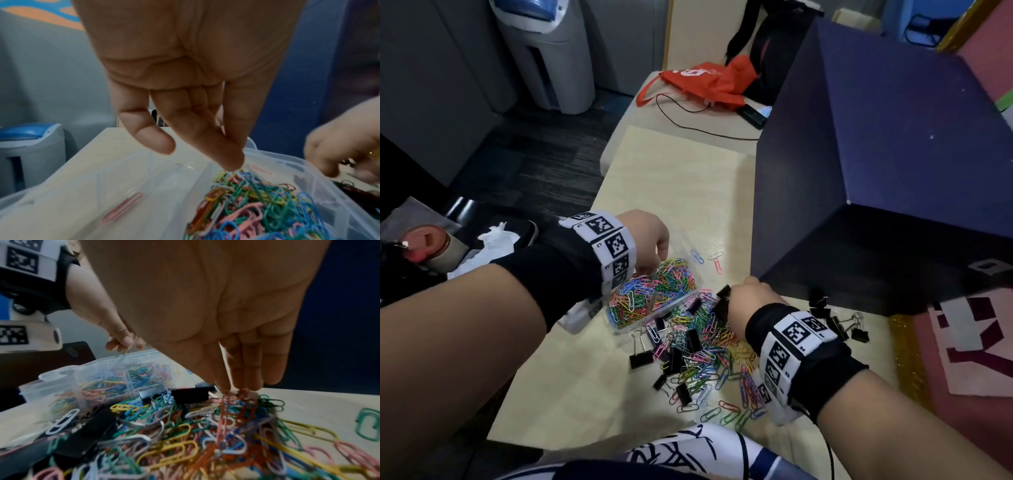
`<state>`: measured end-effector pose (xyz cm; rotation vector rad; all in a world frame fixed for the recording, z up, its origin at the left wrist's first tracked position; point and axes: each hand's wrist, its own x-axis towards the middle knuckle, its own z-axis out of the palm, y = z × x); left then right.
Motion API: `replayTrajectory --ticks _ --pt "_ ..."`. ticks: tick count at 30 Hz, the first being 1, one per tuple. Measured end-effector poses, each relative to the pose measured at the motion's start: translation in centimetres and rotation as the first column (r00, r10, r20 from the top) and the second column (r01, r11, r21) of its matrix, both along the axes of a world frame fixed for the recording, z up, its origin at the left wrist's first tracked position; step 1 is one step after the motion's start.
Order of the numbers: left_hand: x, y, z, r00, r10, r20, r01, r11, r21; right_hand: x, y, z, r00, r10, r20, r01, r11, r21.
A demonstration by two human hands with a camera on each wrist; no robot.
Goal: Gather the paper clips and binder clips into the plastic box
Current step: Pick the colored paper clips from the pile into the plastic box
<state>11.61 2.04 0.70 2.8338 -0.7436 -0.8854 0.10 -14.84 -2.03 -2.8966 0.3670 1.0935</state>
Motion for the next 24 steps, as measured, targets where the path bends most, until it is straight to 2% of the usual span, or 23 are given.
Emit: replayTrajectory --ticks 3,7,10,13,15,17,24 --pt "-0.3 0.1 -0.3 0.999 -0.018 0.034 0.019 1.000 -0.021 1.3 0.4 0.0 0.997 0.064 0.043 -0.065 0.998 0.014" --pt "-1.6 -0.1 -0.1 0.996 -0.059 0.070 0.061 0.998 -0.025 3.1 1.0 -0.4 0.982 0.005 0.186 -0.032 0.989 0.144" --pt "-3.2 -0.7 0.0 0.992 -0.123 0.020 0.123 0.992 0.017 4.3 1.3 -1.5 0.978 0.134 0.159 -0.162 0.970 0.180" --pt "-4.6 -1.6 -0.7 0.973 -0.231 -0.021 0.231 0.959 0.165 4.8 1.2 -1.9 0.961 0.254 0.111 -0.271 0.945 0.184" --pt "-5.0 -1.9 -1.4 0.949 -0.315 -0.032 0.313 0.917 0.248 4.5 0.9 -1.8 0.964 0.235 0.123 -0.256 0.944 0.207" --pt "-4.8 -1.8 -1.9 0.931 -0.364 0.005 0.352 0.903 0.248 3.7 0.4 -1.5 0.977 0.191 0.099 -0.209 0.953 0.218" --pt "-3.0 -1.2 -2.9 0.923 -0.351 0.158 0.319 0.927 0.197 -1.1 -1.1 -1.6 0.988 0.050 0.144 -0.088 0.960 0.267"
